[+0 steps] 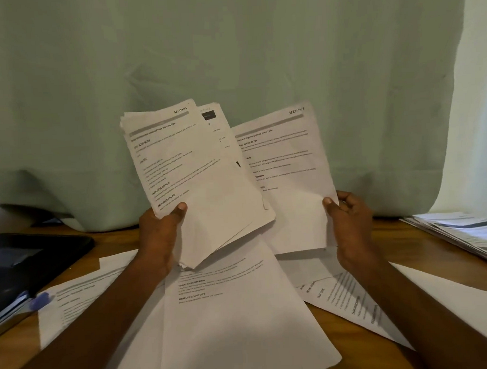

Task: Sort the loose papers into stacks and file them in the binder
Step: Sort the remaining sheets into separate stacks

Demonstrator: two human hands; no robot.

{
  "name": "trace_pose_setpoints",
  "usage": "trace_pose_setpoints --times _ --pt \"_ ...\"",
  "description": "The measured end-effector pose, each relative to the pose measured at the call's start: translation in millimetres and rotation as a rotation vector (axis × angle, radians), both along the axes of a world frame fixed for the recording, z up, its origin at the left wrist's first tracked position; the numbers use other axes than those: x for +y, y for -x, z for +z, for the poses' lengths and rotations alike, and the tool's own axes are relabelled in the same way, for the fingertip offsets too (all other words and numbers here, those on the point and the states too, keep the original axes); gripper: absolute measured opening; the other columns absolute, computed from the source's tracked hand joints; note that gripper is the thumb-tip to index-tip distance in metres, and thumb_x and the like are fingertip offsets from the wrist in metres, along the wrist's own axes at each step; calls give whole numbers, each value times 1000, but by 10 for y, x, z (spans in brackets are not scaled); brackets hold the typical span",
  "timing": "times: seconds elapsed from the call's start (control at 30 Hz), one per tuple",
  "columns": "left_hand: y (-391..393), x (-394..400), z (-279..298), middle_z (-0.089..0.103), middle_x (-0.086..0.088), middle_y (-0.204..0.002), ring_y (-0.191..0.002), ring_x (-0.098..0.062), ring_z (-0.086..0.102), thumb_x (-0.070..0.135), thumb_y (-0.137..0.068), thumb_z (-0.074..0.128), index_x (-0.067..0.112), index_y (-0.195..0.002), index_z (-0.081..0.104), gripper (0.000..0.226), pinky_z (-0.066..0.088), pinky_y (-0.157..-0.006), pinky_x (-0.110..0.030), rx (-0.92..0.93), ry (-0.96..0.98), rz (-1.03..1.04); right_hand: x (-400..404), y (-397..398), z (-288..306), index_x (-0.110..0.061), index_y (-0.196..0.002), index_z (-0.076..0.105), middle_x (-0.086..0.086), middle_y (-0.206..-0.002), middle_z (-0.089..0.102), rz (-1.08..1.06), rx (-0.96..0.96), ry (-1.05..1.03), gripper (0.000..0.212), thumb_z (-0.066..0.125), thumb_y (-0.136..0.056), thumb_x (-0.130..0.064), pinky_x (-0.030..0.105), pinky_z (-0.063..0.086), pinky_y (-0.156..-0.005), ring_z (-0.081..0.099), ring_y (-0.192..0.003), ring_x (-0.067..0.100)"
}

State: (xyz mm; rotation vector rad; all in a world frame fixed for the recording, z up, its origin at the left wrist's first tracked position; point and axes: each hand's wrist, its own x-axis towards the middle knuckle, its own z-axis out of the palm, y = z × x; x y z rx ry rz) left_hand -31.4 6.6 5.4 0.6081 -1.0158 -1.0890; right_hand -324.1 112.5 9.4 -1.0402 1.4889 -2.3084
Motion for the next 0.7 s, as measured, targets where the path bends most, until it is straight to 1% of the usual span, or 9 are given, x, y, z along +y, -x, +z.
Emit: trace_pose_setpoints --times 0.1,0.2,0.23,0.3,0.37,0.47,0.5,0.6,0.7 --pt "-15 2 10 67 15 -104 -90 4 62 6 -93 72 22 -124 61 36 51 -76 -14 22 16 -11 1 2 24 -18 -110 70 1 -109 74 -52 -100 53 14 69 -97 -15 34 58 -87 70 -100 19" --pt "-27 12 26 68 13 -106 -89 4 64 -1 -89 72 21 -121 62 40 52 -68 -9 48 22 -26 37 34 66 -16 -112 70 -1 -106 71 -99 -314 115 16 70 -96 -18 36 58 -83 67 -93 18" --pt "-22 28 34 69 12 -104 -85 3 66 -4 -88 72 20 -118 63 39 52 -65 -8 57 17 -33 53 44 76 -17 -111 70 -2 -104 69 -93 -378 116 15 70 -96 -19 35 56 -81 64 -90 16" --pt "1 66 49 69 9 -101 -76 4 69 -8 -87 71 18 -116 65 39 52 -61 -8 62 9 -35 90 61 97 -18 -111 69 -3 -105 66 -85 -456 124 16 71 -96 -21 35 54 -82 61 -93 17" --pt "22 97 63 69 8 -100 -70 7 70 -9 -87 71 16 -112 66 36 52 -58 -8 67 6 -42 118 68 123 -17 -115 69 -2 -111 65 -81 -473 136 19 71 -96 -22 34 54 -81 61 -97 18" --pt "27 118 74 69 6 -99 -68 7 69 -9 -88 70 15 -113 66 36 52 -55 -9 76 -5 -42 125 65 134 -15 -117 68 -1 -110 65 -44 -456 120 20 69 -97 -20 26 48 -62 59 -83 11" --pt "20 118 76 69 7 -99 -68 5 69 -9 -88 69 15 -115 65 37 52 -55 -10 77 -8 -39 114 60 118 -14 -117 68 0 -110 65 -36 -445 106 20 69 -98 -19 25 46 -60 58 -80 9" --pt "-25 80 78 71 9 -99 -79 -1 68 -5 -87 73 22 -107 67 33 54 -57 -14 80 -15 -16 90 52 66 -13 -123 68 3 -118 67 -28 -424 101 25 67 -98 -13 26 49 -67 59 -82 9" --pt "-84 15 67 73 9 -103 -94 -9 68 1 -85 77 30 -101 69 34 54 -71 -23 84 -16 -2 79 78 51 -18 -133 64 2 -122 67 3 -398 85 35 64 -99 -7 27 52 -68 62 -89 11"
